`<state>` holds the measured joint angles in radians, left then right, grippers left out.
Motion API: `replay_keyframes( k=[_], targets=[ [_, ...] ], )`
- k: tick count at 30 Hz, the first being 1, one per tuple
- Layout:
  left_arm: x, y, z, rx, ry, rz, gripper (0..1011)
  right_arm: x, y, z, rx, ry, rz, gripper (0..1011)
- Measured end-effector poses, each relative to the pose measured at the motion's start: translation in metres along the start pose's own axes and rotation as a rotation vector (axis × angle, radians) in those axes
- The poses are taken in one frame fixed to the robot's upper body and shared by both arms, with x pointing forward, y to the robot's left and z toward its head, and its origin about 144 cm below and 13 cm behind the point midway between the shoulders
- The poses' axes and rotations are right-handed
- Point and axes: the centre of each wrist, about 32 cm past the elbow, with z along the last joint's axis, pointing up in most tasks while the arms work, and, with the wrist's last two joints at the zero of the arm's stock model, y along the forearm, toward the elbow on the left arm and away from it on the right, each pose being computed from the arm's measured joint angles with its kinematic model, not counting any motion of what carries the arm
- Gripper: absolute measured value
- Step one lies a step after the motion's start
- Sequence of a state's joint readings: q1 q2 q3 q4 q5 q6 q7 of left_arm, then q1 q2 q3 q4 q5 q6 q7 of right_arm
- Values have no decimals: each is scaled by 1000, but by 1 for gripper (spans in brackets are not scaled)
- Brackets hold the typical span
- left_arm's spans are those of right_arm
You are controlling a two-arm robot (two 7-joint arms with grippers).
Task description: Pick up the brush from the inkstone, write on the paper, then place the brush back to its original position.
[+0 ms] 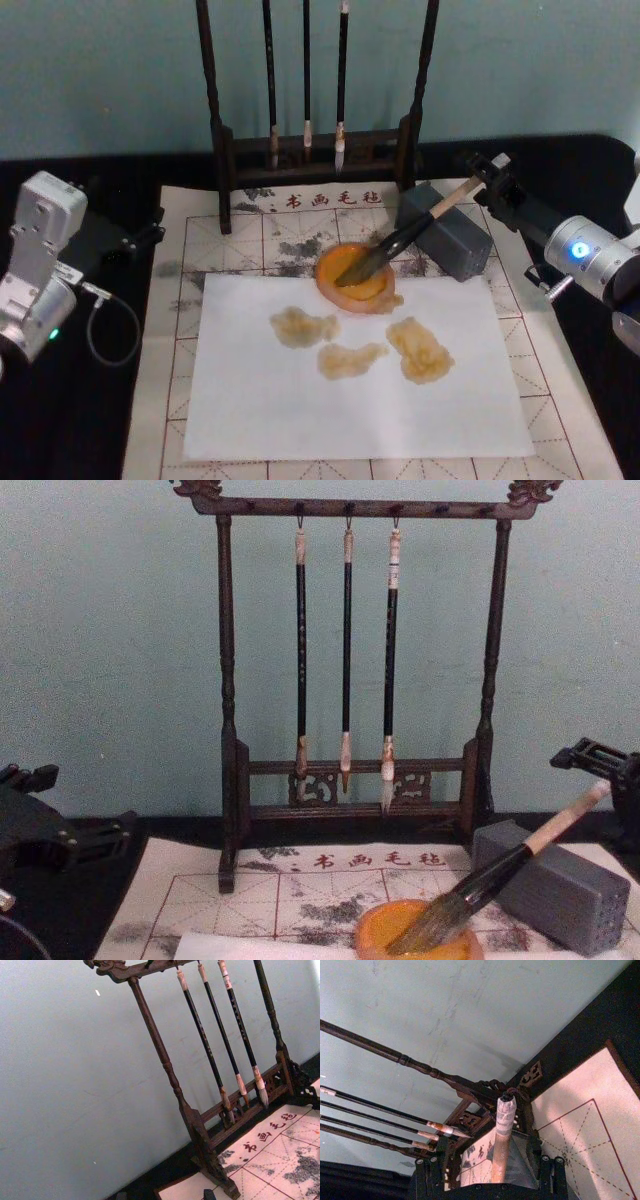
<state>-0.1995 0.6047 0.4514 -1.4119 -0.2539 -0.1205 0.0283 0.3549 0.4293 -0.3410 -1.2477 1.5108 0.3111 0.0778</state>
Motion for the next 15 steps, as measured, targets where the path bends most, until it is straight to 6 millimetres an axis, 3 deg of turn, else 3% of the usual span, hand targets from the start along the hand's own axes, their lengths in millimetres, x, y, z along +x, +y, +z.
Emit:
replay_keyframes(
  k=[15],
  targets=[
    [0,0,0,0,0,0,1001,1,-1,0,-3,-9,-8,1000]
  ],
)
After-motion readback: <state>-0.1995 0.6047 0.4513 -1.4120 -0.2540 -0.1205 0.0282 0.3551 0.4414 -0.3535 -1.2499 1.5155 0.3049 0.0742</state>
